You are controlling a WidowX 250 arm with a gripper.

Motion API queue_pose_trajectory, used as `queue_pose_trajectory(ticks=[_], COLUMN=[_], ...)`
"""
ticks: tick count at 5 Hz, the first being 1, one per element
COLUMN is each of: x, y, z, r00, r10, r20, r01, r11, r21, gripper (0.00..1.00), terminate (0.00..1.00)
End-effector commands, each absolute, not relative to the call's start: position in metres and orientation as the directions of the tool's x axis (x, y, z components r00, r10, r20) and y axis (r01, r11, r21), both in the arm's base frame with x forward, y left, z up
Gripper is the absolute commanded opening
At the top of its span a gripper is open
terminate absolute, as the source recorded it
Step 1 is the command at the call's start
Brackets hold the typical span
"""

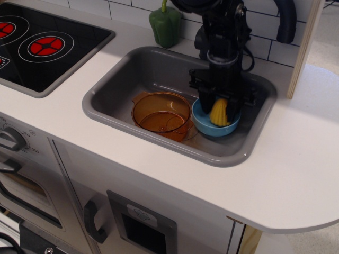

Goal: Take corn out of bowl sink

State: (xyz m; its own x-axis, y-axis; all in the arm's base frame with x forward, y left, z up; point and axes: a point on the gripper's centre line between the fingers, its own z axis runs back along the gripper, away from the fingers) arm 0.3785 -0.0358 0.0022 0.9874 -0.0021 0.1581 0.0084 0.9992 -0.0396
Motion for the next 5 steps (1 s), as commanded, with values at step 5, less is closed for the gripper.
queue_pose_trajectory(ticks=[5], x=[0.319], y=[-0.053], z=[0.063], r00=[0.98], r10=[-0.054], r20=[0.192], r01=[0.075], r11=[0.992], r21=[-0.102], gripper=[0.0], terminate=[0.0])
